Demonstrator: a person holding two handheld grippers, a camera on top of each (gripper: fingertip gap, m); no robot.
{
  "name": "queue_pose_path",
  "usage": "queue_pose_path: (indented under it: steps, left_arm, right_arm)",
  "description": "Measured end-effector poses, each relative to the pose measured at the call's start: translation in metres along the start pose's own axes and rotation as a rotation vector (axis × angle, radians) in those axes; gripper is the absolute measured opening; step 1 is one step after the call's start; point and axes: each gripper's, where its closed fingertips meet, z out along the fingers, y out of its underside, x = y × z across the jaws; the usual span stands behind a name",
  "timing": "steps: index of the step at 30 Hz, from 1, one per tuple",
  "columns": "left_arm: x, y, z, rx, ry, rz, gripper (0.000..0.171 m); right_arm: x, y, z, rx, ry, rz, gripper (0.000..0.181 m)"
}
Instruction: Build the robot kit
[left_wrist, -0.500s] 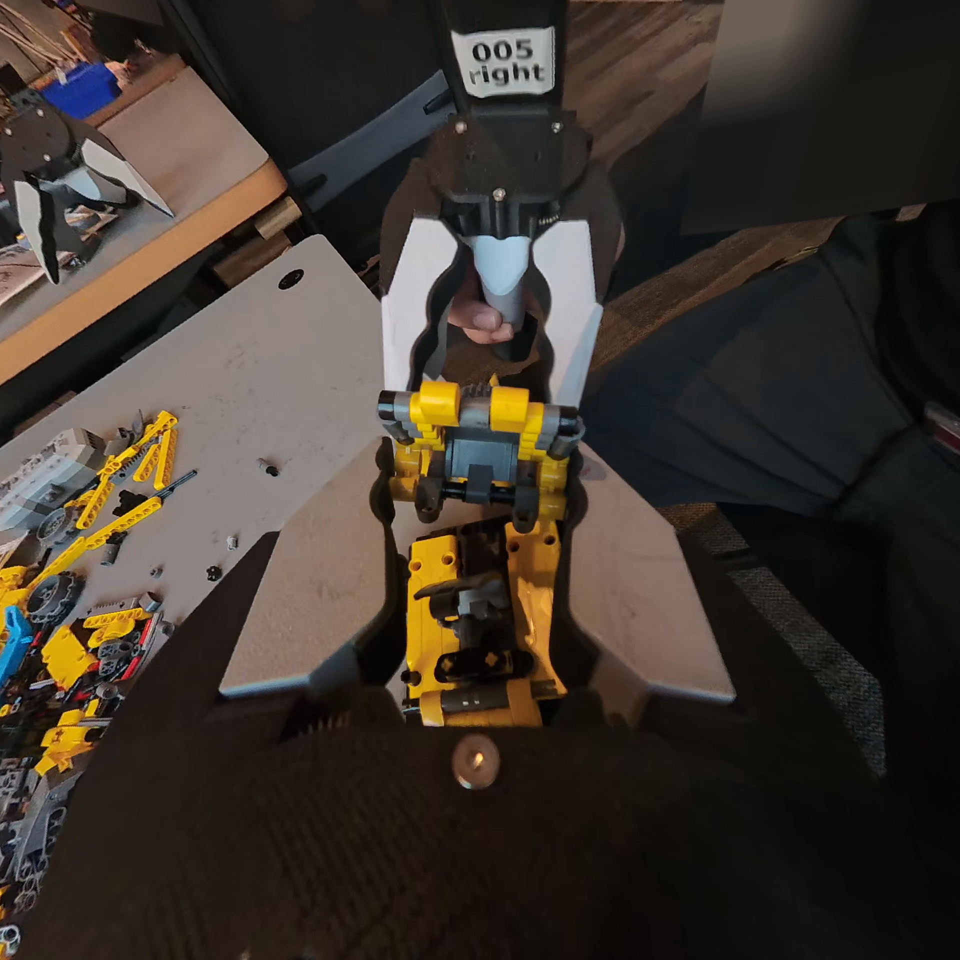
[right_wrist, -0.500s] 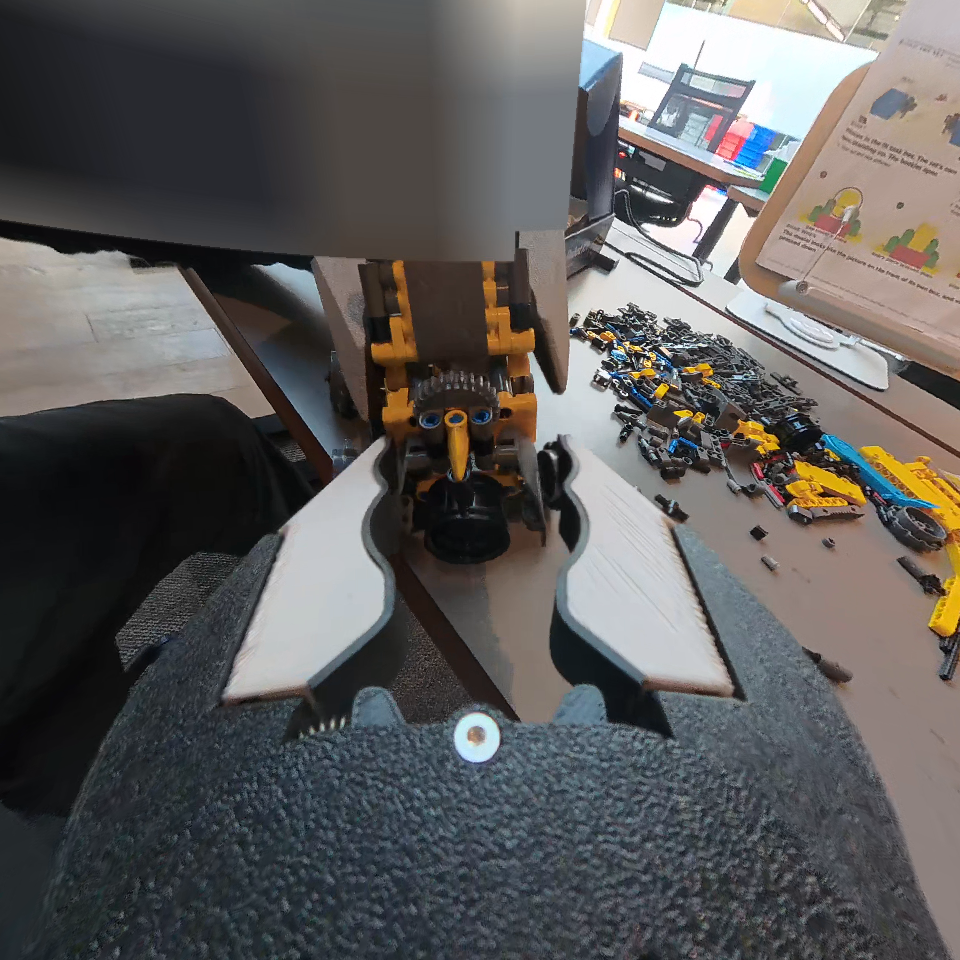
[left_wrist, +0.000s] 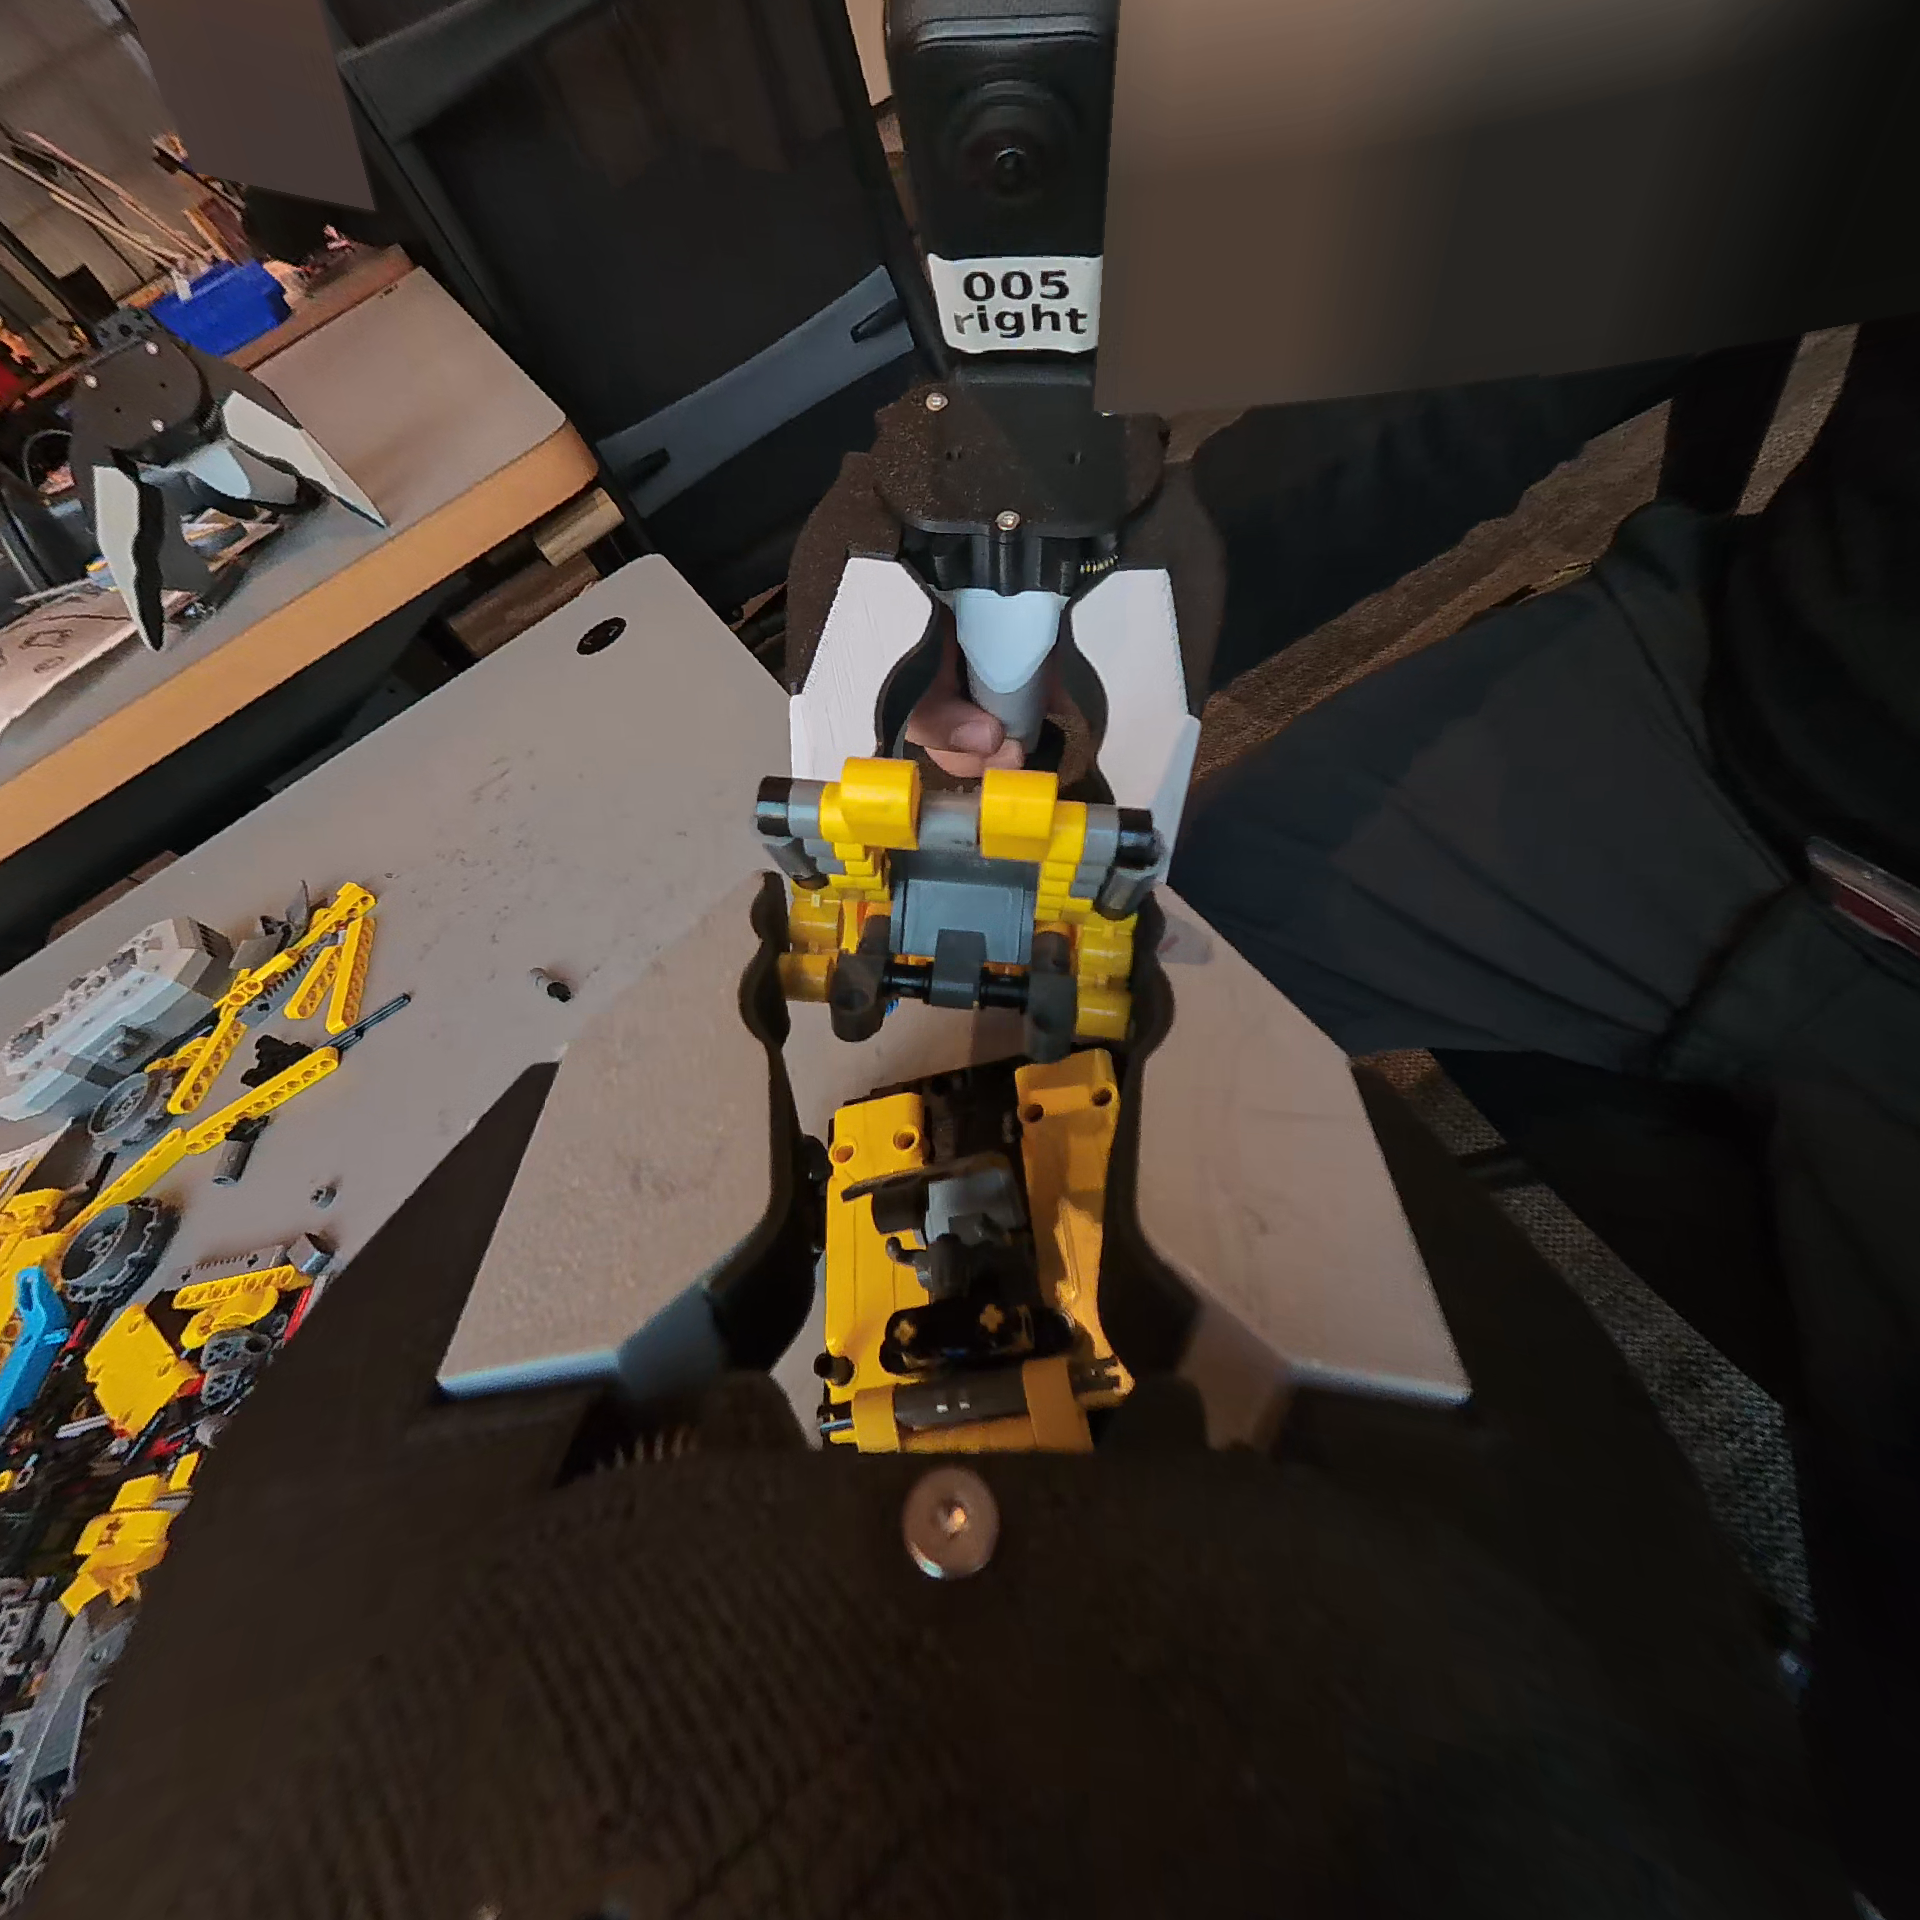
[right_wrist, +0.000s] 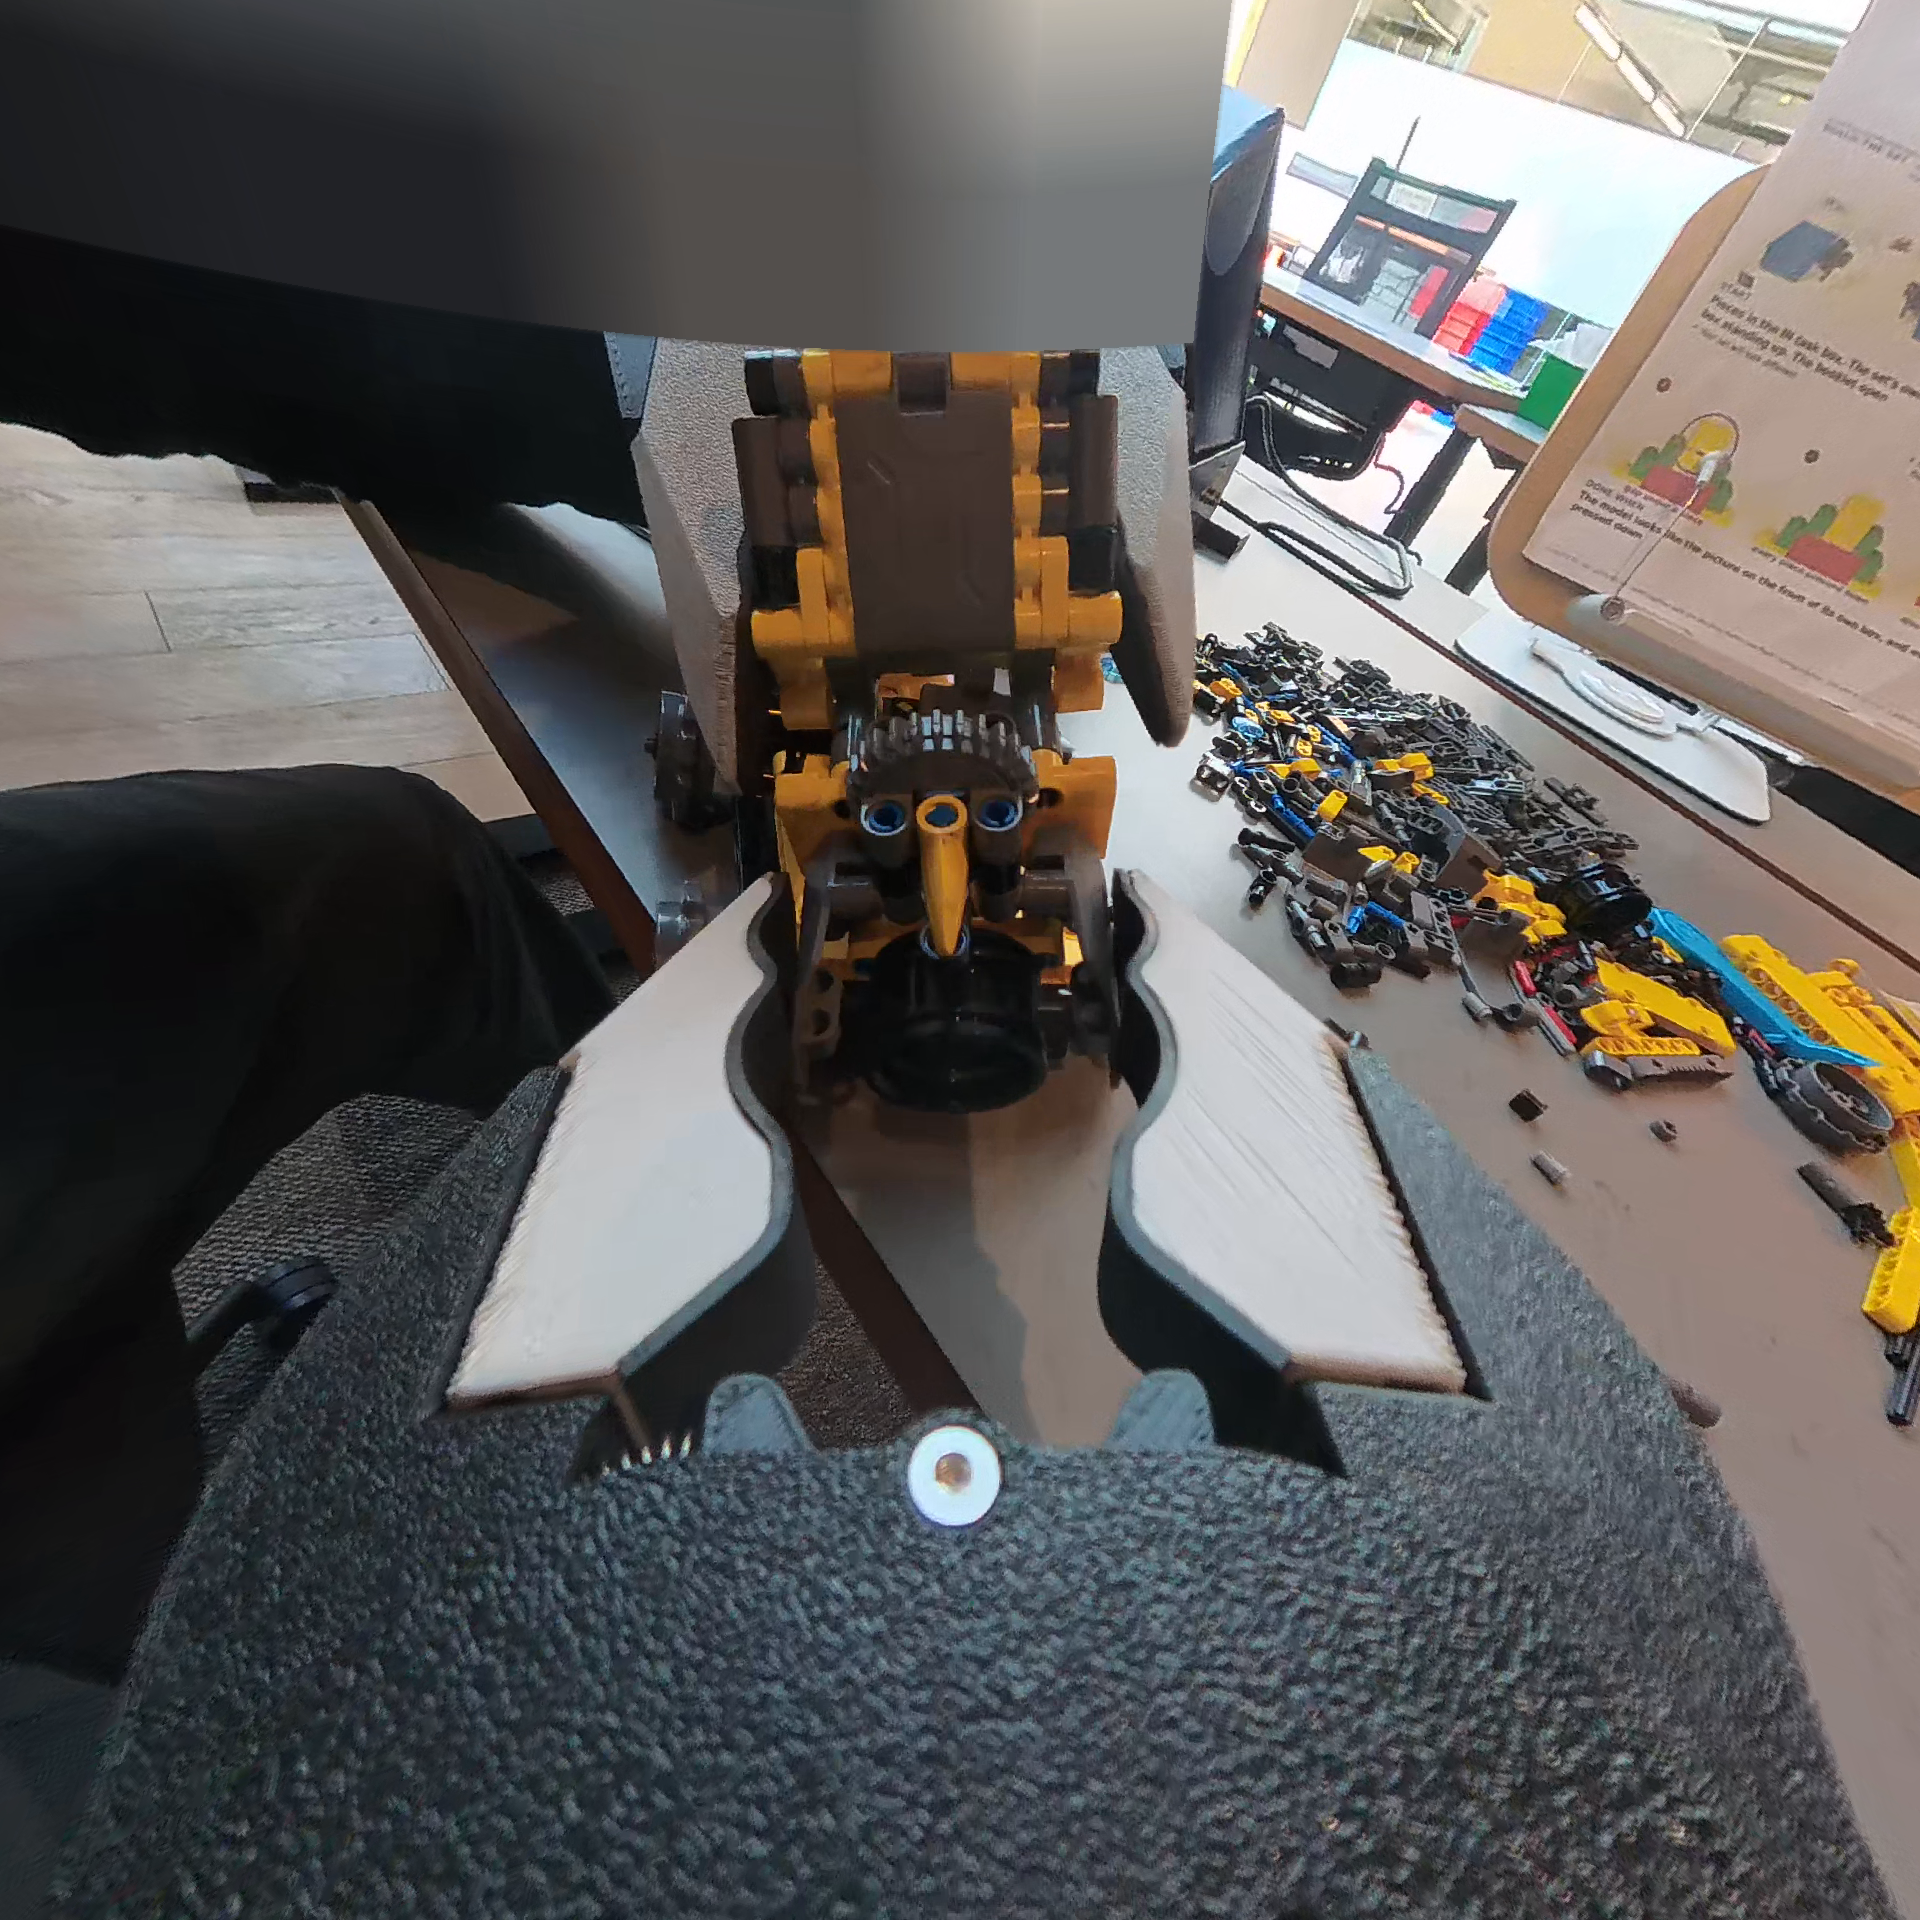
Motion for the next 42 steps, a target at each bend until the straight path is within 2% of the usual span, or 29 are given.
queue_pose_path:
  steps: [7, 12, 16, 18, 25, 29, 31, 34, 36, 39, 42]
  left_arm:
    - [0.003, 0.011, 0.000, -0.047, 0.017, -0.027, 0.064]
    - [0.004, 0.018, 0.002, -0.086, 0.013, -0.024, 0.067]
    - [0.001, 0.015, 0.003, -0.069, 0.002, -0.044, 0.068]
    - [0.001, 0.013, 0.004, -0.057, 0.004, -0.055, 0.069]
    - [0.000, 0.023, 0.003, -0.111, 0.012, -0.137, 0.084]
    - [-0.002, 0.043, 0.002, -0.247, 0.023, -0.238, 0.091]
    - [0.005, 0.050, 0.002, -0.291, 0.059, -0.282, 0.087]
    - [0.011, 0.070, 0.003, -0.399, 0.075, -0.288, 0.091]
    - [0.011, 0.071, 0.003, -0.408, 0.071, -0.287, 0.089]
    - [0.005, 0.079, 0.000, -0.442, 0.038, -0.241, 0.076]
    - [0.005, 0.079, -0.002, -0.431, 0.051, -0.239, 0.076]
  right_arm:
    - [0.000, 0.006, -0.001, -0.097, 0.000, -0.098, 0.057]
    - [0.003, 0.006, -0.007, -0.165, 0.066, -0.206, 0.056]
    - [0.006, 0.006, -0.011, -0.154, 0.108, -0.198, 0.056]
    - [0.003, 0.007, -0.012, -0.111, 0.090, -0.119, 0.056]
    - [0.013, 0.015, -0.027, 0.187, -0.026, 0.377, 0.056]
    - [0.018, 0.006, -0.044, 0.361, -0.136, 0.514, 0.056]
    - [0.019, -0.001, -0.053, 0.444, -0.188, 0.564, 0.056]
    - [0.016, -0.012, -0.066, 0.568, -0.275, 0.612, 0.056]
    - [0.014, -0.011, -0.068, 0.582, -0.300, 0.637, 0.056]
    - [0.006, 0.006, -0.056, 0.446, -0.270, 0.623, 0.056]
    - [0.008, 0.014, -0.050, 0.389, -0.214, 0.631, 0.056]
